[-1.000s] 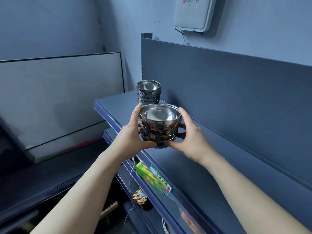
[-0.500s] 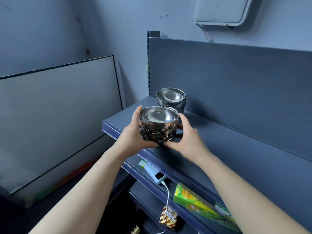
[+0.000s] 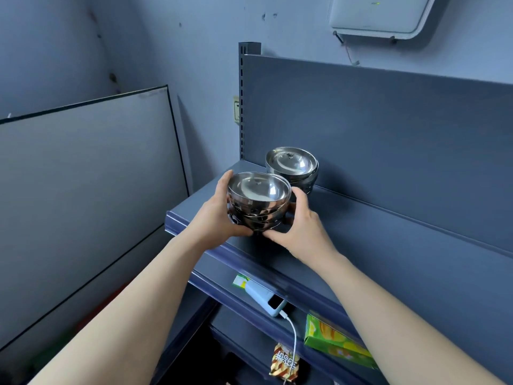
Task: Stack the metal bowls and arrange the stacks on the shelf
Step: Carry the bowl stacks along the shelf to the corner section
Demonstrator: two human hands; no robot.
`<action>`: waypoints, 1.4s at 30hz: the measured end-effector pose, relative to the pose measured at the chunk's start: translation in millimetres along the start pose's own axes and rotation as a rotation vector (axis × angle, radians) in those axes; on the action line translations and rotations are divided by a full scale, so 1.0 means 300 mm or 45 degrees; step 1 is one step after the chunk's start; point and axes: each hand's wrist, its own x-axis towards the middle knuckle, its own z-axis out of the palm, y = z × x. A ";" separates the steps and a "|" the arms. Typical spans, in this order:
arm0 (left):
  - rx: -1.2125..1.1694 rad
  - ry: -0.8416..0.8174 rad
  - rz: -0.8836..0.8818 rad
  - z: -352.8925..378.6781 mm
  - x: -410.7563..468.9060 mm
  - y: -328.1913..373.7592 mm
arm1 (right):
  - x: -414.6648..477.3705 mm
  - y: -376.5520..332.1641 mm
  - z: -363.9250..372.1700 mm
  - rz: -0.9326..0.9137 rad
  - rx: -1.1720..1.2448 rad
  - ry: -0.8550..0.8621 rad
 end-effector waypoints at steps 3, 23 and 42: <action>0.005 -0.017 -0.002 -0.007 0.020 -0.011 | 0.010 -0.002 0.018 0.019 -0.040 0.012; 0.612 0.307 0.689 0.084 -0.083 0.316 | -0.160 -0.071 -0.355 -0.004 -0.882 0.069; 0.376 -0.089 1.257 0.952 -0.543 1.072 | -1.043 0.270 -1.165 0.499 -1.126 0.383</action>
